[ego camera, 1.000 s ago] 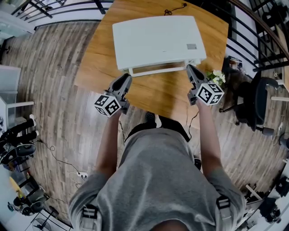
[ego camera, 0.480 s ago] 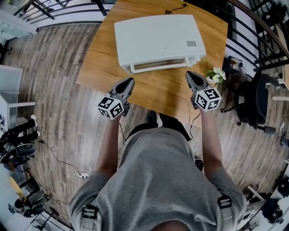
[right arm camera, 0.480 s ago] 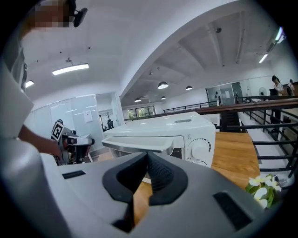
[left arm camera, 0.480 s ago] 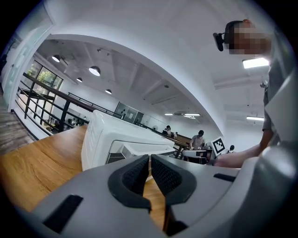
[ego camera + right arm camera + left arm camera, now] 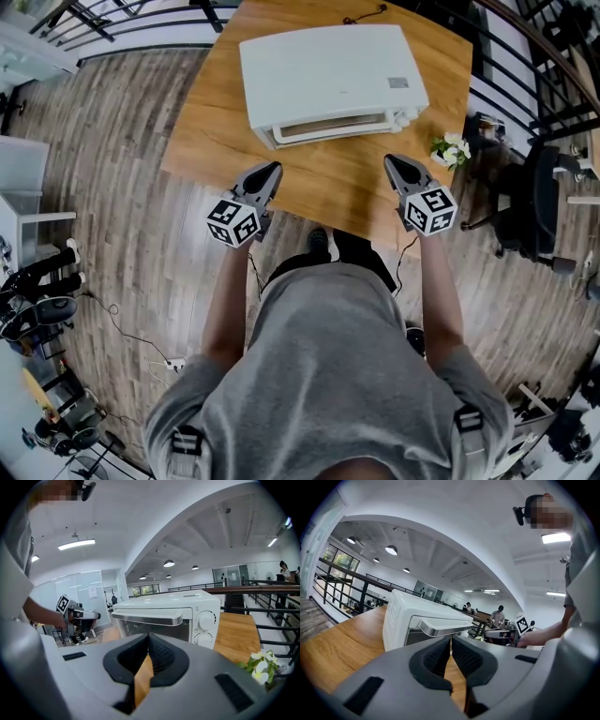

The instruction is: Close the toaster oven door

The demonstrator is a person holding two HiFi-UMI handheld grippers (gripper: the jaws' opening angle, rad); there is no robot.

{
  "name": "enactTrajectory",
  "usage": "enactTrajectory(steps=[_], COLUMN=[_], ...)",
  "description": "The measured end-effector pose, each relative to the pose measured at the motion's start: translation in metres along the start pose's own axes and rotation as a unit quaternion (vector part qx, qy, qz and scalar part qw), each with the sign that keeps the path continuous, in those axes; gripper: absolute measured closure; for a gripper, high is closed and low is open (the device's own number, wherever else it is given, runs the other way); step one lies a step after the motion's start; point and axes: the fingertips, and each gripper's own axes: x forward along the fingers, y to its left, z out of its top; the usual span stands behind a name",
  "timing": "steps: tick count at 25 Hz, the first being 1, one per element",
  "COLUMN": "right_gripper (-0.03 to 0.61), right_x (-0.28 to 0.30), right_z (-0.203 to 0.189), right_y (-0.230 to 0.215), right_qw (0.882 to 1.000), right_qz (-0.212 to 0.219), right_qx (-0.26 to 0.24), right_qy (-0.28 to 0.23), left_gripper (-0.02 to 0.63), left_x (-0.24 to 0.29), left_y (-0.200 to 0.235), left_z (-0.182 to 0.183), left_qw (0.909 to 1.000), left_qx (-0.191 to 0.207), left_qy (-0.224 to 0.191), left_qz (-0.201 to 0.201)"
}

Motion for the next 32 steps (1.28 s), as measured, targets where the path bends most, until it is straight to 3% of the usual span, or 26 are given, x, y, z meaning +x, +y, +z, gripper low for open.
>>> enactTrajectory(steps=[32], right_gripper=[0.572], right_x=[-0.011], right_z=[-0.01], right_y=[0.017], right_qw=[1.0], right_qz=[-0.011], right_qx=[0.009], right_qy=[0.004], left_gripper=[0.584], left_x=[-0.012], left_y=[-0.005], left_z=[-0.01], left_qw=[0.9999], left_qx=[0.002], left_qy=[0.008], left_qz=[-0.012])
